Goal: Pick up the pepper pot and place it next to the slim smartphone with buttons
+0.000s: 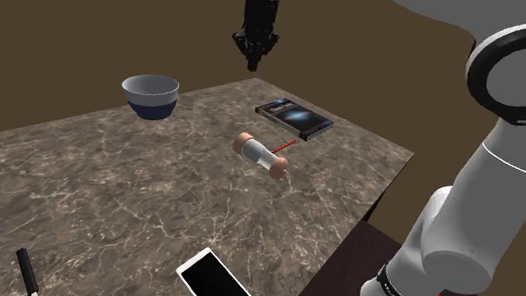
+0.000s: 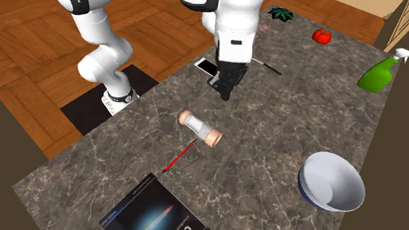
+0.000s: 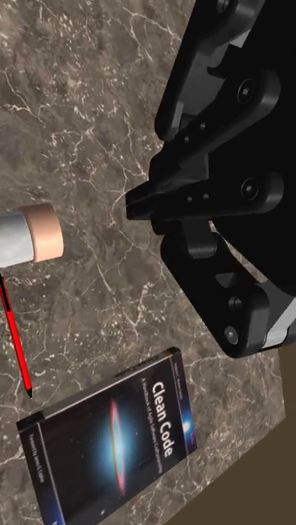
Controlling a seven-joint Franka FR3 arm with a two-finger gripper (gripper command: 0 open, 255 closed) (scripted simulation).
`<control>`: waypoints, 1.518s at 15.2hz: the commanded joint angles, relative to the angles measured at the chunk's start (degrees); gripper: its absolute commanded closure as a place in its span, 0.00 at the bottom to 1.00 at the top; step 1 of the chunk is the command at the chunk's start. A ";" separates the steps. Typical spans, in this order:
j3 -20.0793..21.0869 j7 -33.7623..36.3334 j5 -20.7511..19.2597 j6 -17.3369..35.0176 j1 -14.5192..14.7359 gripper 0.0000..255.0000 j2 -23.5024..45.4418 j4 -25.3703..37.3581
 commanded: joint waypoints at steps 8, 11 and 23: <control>0.79 -0.03 -1.98 15.97 0.70 0.00 -10.44 -25.09; 1.05 0.02 -2.89 22.25 0.89 0.00 -13.43 -33.79; 1.44 0.89 -6.48 41.92 0.75 0.00 -16.38 -54.87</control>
